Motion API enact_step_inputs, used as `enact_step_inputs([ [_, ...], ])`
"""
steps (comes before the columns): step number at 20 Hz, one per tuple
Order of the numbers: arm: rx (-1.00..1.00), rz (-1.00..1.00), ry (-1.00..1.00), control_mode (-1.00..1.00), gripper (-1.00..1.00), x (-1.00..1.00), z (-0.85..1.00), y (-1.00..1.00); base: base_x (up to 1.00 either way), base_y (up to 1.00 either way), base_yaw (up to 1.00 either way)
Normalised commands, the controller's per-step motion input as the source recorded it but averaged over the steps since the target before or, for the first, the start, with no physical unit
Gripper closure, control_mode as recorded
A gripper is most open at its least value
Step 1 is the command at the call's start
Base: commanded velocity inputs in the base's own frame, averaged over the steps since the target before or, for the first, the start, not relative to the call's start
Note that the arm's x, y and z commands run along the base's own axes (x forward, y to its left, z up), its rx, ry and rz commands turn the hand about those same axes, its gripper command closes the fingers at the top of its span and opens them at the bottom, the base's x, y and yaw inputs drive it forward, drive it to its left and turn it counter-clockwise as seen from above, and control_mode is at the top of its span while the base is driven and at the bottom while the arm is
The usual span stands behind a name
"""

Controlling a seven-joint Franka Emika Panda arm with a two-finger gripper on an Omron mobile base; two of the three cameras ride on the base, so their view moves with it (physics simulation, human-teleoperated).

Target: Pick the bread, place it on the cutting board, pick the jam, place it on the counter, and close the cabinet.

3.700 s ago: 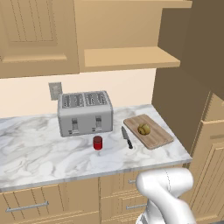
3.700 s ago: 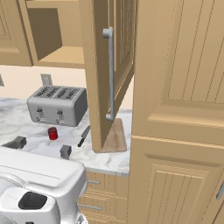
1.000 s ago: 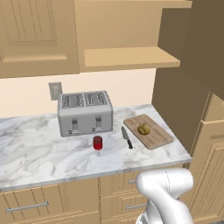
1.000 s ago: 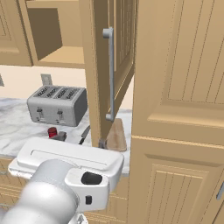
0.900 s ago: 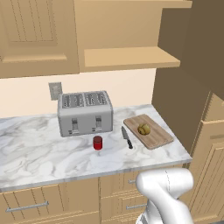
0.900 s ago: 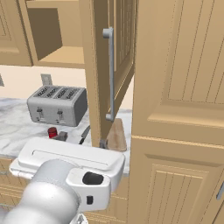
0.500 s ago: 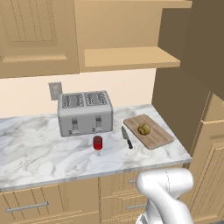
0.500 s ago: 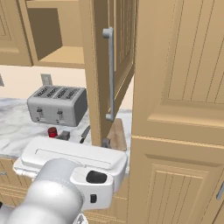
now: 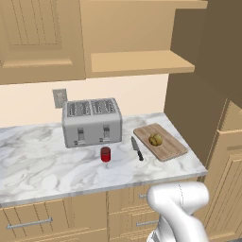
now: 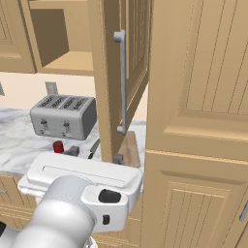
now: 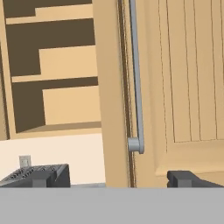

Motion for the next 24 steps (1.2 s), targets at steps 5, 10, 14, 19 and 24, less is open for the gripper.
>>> enact_step_inputs([
  [5,-0.01,0.01,0.0,-1.0,-1.0,0.21,-0.17,0.0,0.0,0.0,0.0],
  [10,0.0,0.02,0.0,-1.0,-1.0,0.22,-0.08,-0.03,0.0,0.0,0.0],
  [14,0.0,0.02,0.0,-1.0,-1.0,0.18,-0.04,-0.03,0.0,0.0,0.0],
  [19,0.0,0.02,0.0,-1.0,-1.0,0.18,-0.05,0.0,0.0,0.0,0.0],
  [24,-0.01,0.02,0.0,-1.0,-1.0,0.15,-0.08,0.0,0.0,0.0,0.0],
])
